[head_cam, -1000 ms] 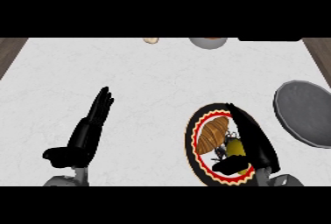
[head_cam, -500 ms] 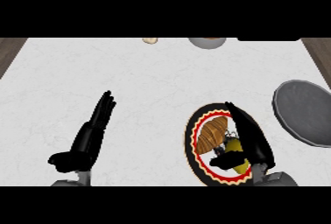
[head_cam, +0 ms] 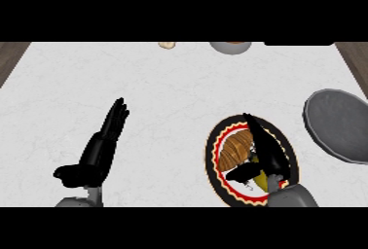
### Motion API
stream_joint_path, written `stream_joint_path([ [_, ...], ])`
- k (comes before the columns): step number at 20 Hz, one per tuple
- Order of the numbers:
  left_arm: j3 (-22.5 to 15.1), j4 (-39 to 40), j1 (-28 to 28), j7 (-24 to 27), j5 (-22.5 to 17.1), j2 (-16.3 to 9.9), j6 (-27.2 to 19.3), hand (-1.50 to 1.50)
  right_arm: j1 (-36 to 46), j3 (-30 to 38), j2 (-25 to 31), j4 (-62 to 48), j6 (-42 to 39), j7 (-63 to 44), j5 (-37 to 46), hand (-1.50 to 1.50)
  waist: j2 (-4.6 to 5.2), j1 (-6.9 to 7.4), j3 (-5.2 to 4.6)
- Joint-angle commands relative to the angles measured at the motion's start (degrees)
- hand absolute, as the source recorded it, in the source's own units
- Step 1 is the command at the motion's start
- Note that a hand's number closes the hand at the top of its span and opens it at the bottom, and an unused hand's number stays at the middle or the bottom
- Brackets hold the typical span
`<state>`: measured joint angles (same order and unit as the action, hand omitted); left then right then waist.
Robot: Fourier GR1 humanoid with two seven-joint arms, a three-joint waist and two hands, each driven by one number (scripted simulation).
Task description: Pick the croissant from the plate and place it in the pan
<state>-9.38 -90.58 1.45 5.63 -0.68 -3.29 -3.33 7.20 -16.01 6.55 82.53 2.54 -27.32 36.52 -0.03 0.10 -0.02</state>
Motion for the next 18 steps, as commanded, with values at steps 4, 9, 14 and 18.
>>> stream_joint_path([
  [4, -0.82, -1.72, -0.57, -1.04, 1.75, 1.60, -1.23, 0.00, 5.59, 1.50, 0.40, -10.17, -4.83, 4.29, -0.06, 1.50, 0.06, 0.28, 0.04],
  [9, 2.71, 1.37, 0.17, 1.69, -1.23, -0.55, 2.60, 0.00, 3.85, -1.02, 0.02, -12.71, -0.94, 8.06, 5.59, 1.50, 0.06, 0.15, 0.02],
  [14, 1.09, -2.72, 0.18, -2.55, 0.07, -0.15, 1.88, 0.00, 3.84, -0.79, -0.75, -13.21, 1.29, 8.06, 8.06, 1.50, 0.03, 0.04, 0.03],
  [18, 3.23, 1.39, 4.75, -3.10, 0.37, 0.86, 0.62, 0.00, 5.08, 0.06, 0.13, -7.13, 2.12, 5.23, 11.34, 1.50, 0.00, -0.24, 0.01],
])
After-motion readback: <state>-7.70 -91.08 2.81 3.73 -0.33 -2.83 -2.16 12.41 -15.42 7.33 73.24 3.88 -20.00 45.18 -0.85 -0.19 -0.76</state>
